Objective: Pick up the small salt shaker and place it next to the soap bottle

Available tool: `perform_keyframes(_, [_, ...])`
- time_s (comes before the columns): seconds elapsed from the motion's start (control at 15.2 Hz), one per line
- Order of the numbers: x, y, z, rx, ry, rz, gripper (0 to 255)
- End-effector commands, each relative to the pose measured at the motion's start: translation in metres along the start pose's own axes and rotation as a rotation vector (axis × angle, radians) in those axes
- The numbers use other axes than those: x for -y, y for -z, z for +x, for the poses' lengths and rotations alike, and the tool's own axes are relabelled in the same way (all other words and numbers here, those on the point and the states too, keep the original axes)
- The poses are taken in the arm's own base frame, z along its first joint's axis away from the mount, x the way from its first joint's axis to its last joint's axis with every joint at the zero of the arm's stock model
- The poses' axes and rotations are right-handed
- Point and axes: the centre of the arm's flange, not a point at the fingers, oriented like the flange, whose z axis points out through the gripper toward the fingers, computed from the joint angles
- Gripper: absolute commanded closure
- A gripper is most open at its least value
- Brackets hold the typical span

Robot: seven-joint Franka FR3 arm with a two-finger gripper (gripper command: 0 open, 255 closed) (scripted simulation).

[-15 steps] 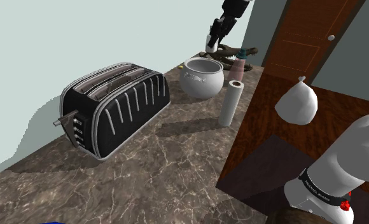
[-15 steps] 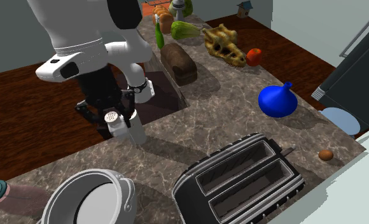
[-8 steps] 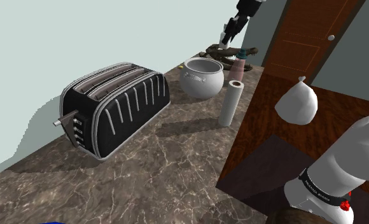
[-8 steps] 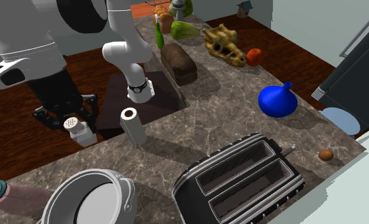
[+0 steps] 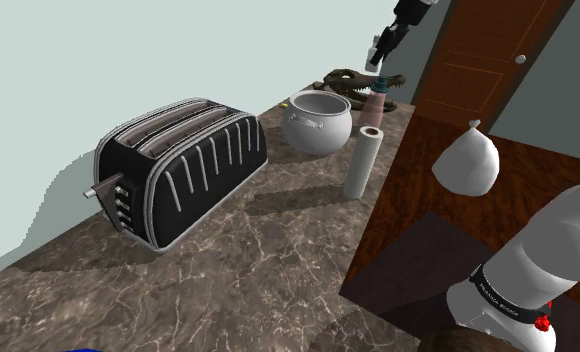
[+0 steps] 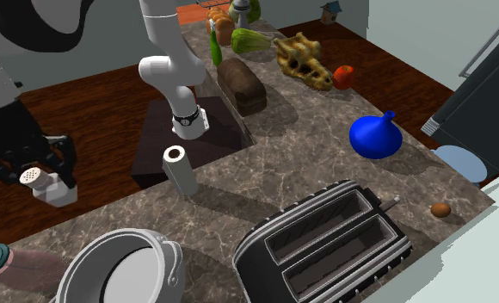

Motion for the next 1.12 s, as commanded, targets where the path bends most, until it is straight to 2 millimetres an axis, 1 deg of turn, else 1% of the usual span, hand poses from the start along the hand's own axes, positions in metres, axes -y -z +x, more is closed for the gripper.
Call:
perform_keyframes(0.0, [-0.026,0.004,-0.003,0.0,0.002,0.0,255])
perform_keyframes(0.66, [-0.156,0.015,-0.024,0.0,0.002,0.0,255])
perform_keyframes(0.73, [-0.163,0.016,-0.025,0.0,0.002,0.0,255])
perform_keyframes(1.06, [-0.164,-0.009,-0.034,0.0,0.002,0.0,255])
